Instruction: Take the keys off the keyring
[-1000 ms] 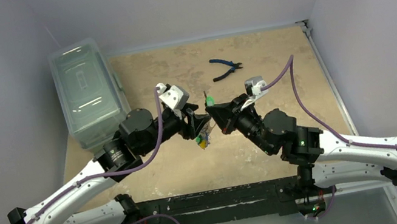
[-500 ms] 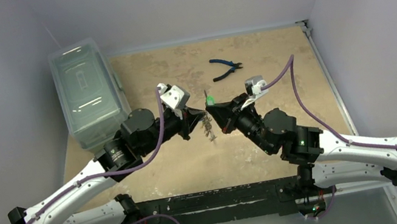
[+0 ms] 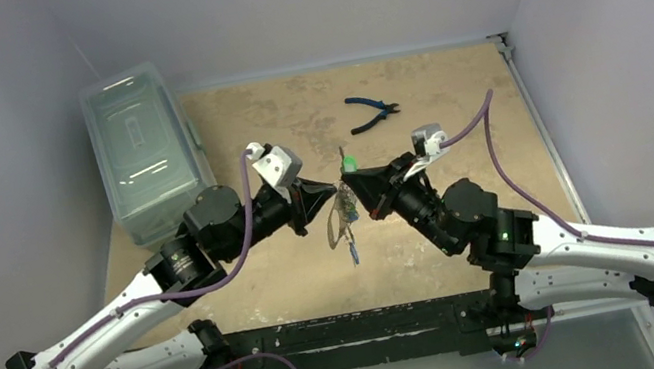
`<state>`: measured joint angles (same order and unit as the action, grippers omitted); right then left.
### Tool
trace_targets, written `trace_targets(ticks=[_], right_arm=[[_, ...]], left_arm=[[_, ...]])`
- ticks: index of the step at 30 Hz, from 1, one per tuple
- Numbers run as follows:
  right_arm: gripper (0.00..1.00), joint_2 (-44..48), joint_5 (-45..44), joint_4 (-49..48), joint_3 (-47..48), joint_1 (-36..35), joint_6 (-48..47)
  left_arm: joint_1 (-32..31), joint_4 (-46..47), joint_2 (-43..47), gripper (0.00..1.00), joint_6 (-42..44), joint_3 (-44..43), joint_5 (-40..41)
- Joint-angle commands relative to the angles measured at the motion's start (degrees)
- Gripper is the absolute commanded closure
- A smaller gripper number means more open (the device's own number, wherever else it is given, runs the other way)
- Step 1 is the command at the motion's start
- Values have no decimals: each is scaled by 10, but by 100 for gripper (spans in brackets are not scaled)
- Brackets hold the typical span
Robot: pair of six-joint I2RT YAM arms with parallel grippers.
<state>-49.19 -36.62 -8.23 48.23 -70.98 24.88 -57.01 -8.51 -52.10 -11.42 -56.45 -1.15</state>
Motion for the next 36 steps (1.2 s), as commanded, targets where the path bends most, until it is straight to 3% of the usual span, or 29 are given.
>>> trace_targets(ticks=[1,11,17,18,24,36], right_arm=[[100,15,-32,-18,0,0,-2],[100,15,-33,-16,5,0,-10],[100,2,-28,-21,-2,0,-6],[100,2,-27,-21,-4,0,-3],[100,1,-28,-25,-7,0,3],[100,-13,-22,-25,-2,0,10]], left_arm=[[2,33,9,100,1,0,-8],[2,23,4,99,9,3,-8],[2,-42,-26,62,24,-56,-41],[2,-44,-25,60,26,-60,-40],[2,-55,-19,59,23,-61,-3],[2,-54,-42,61,12,-69,-9]])
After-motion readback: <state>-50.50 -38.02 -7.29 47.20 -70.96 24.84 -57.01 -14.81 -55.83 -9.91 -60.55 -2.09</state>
